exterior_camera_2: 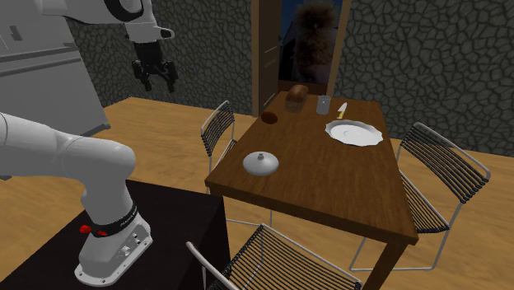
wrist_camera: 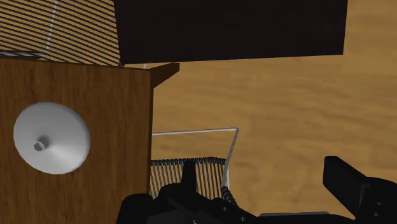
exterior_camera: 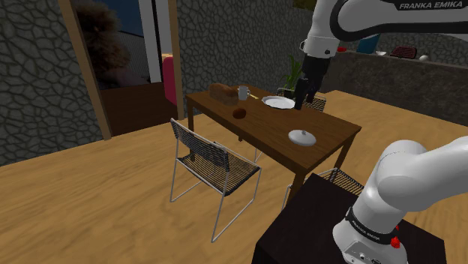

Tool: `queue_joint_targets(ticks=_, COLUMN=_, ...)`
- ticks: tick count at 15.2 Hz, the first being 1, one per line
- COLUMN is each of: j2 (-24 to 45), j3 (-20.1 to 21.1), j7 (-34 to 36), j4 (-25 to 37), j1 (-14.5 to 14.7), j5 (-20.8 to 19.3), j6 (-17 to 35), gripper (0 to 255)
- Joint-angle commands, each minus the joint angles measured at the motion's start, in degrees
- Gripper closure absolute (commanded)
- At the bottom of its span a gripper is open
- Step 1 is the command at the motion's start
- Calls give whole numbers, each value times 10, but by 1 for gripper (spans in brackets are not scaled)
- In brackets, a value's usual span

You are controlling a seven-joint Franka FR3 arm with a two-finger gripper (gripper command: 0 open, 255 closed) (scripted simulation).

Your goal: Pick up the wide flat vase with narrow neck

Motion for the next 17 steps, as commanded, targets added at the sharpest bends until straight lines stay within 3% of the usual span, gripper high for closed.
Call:
queue_joint_targets(ticks=1, j2=0, j3=0, j7=0, j4=0, j1=0, j5=0, j6=0, gripper=0)
queue_joint_targets(ticks=9, j2=39, j3=-107, j7=-103, j4=-46, j1=-34, j5=-50, j6=98, gripper=0)
queue_joint_targets(ticks=17, j2=138, j3=-222, j7=-213, j4=-41, j1=-52, j5=-72, j6=206, gripper=0)
